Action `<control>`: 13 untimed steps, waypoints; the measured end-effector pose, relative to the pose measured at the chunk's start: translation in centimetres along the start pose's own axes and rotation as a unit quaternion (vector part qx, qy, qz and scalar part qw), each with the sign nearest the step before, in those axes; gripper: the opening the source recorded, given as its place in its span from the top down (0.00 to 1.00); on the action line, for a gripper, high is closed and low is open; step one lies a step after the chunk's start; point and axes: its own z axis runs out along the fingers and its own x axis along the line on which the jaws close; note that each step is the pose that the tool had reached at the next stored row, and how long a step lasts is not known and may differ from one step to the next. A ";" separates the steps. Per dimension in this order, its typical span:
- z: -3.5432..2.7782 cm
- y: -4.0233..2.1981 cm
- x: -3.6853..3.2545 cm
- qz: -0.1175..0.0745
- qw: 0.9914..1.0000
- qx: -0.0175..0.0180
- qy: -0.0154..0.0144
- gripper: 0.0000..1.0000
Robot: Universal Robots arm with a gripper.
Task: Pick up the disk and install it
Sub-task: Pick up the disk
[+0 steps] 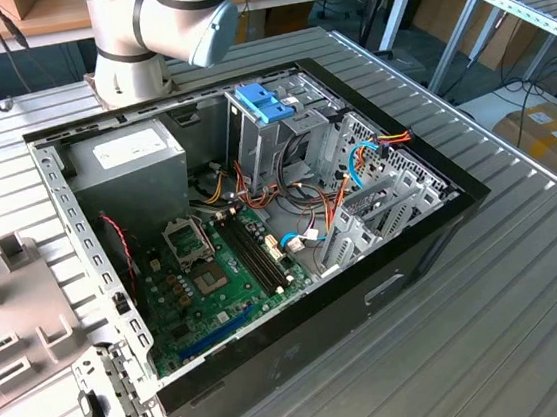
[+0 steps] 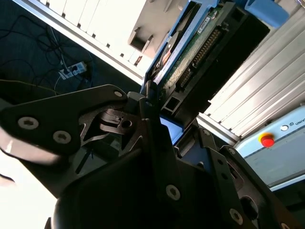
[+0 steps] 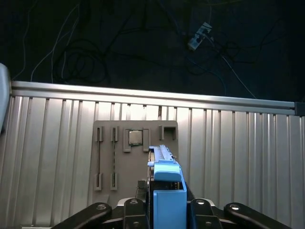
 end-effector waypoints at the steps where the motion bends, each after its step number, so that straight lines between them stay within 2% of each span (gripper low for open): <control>1: -0.02 0.00 0.00 0.000 1.000 0.000 0.000 0.63; 13: -0.05 -0.16 0.16 0.000 1.000 0.000 0.000 0.63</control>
